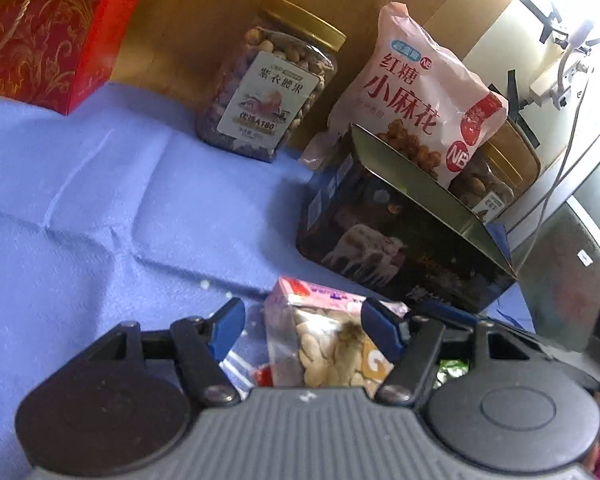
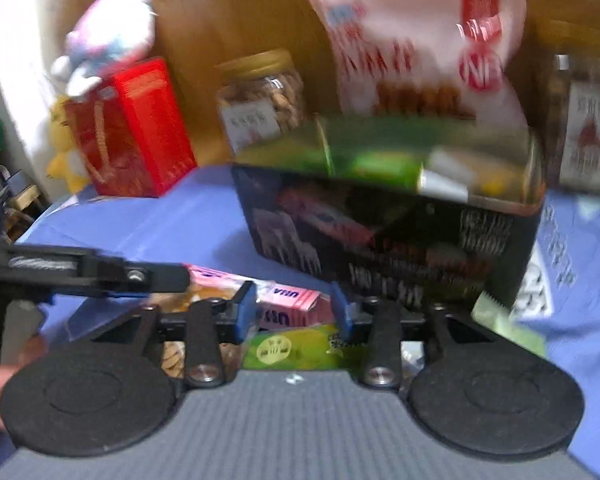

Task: Organize snacks
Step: 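Grasp the pink candy stick box with the left gripper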

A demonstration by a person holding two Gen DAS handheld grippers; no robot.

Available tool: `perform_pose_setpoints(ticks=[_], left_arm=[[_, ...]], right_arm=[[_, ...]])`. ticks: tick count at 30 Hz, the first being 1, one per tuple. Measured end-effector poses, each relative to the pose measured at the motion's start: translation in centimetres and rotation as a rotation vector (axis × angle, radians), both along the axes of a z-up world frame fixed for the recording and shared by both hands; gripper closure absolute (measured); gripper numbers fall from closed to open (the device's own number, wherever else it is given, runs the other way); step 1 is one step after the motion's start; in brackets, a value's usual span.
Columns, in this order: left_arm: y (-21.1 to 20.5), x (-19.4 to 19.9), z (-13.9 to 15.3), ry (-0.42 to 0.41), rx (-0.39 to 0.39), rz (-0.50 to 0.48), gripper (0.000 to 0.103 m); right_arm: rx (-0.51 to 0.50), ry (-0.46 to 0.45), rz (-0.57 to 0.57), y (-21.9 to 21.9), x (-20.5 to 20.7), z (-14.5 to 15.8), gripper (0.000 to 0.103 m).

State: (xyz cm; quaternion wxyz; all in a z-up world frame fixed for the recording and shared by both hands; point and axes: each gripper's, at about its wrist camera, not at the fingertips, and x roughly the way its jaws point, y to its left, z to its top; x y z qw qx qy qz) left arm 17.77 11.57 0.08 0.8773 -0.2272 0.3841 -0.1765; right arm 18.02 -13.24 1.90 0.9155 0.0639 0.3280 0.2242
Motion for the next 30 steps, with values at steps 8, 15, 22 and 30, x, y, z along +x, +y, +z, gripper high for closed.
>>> perform_pose_setpoints(ticks=[8,15,22,30], left_arm=[[-0.6,-3.0,0.2,-0.021,0.062,-0.034,0.039],[1.2,-9.7,0.4,-0.058,0.115,-0.041,0.034],[3.1,-14.1,0.8,-0.072,0.08,-0.068,0.025],[7.6,-12.7,1.6,-0.046,-0.112,0.038,0.028]], right_arm=[[0.034,0.037,0.083,1.9,-2.6,-0.4,0.047],[0.037,-0.011,0.208,3.4,-7.9,-0.5,0.046],[0.012,-0.061,0.351,4.0,-12.0,0.0,0.047],[-0.009,-0.067,0.264,2.7,-12.1,0.2,0.047]])
